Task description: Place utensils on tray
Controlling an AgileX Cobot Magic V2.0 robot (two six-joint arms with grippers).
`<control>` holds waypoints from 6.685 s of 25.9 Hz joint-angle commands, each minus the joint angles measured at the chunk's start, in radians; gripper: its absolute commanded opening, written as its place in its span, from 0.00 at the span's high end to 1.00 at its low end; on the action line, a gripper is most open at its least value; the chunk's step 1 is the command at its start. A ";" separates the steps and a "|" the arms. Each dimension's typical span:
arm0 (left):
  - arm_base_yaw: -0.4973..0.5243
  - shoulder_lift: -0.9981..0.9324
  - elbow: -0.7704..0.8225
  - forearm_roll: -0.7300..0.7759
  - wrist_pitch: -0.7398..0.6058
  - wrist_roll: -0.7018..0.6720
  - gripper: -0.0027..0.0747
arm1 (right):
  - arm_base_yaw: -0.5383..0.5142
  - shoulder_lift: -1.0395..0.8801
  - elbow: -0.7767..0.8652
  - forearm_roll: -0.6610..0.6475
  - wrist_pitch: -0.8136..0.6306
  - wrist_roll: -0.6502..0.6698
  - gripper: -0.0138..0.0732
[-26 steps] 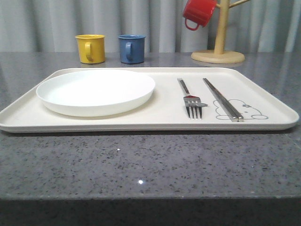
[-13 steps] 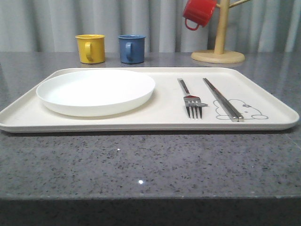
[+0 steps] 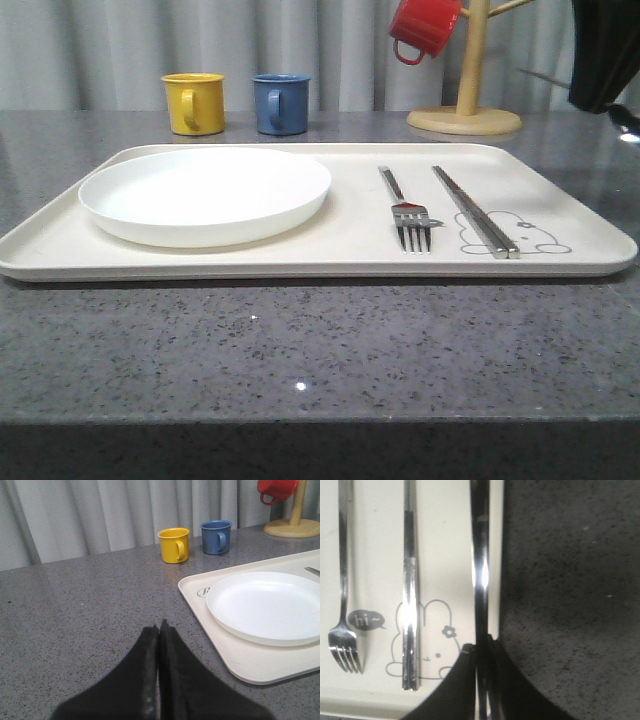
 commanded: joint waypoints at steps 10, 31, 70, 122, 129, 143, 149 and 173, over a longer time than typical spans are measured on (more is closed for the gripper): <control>0.003 0.011 -0.028 -0.009 -0.082 -0.011 0.99 | 0.018 0.123 -0.021 0.023 0.020 0.057 0.85; 0.003 0.011 -0.028 -0.009 -0.082 -0.011 0.99 | 0.018 0.132 -0.032 0.015 -0.042 0.080 0.45; 0.003 0.011 -0.028 -0.009 -0.082 -0.011 0.99 | 0.017 -1.305 1.101 -0.224 -0.967 -0.116 0.92; 0.220 -0.121 0.352 -0.016 -0.339 -0.011 0.99 | 0.017 -1.419 1.145 -0.224 -0.989 -0.116 0.92; 0.220 -0.121 0.352 -0.016 -0.339 -0.011 0.99 | 0.017 -1.419 1.145 -0.224 -0.989 -0.116 0.92; 0.220 -0.121 0.352 -0.016 -0.339 -0.011 0.99 | 0.015 -1.422 1.162 -0.230 -1.008 -0.116 0.92; 0.220 -0.121 0.352 -0.016 -0.339 -0.011 0.99 | -0.091 -1.520 1.345 -0.193 -1.182 -0.116 0.92; 0.220 -0.121 0.352 -0.016 -0.339 -0.011 0.99 | -0.187 -1.657 1.518 -0.073 -1.177 -0.164 0.92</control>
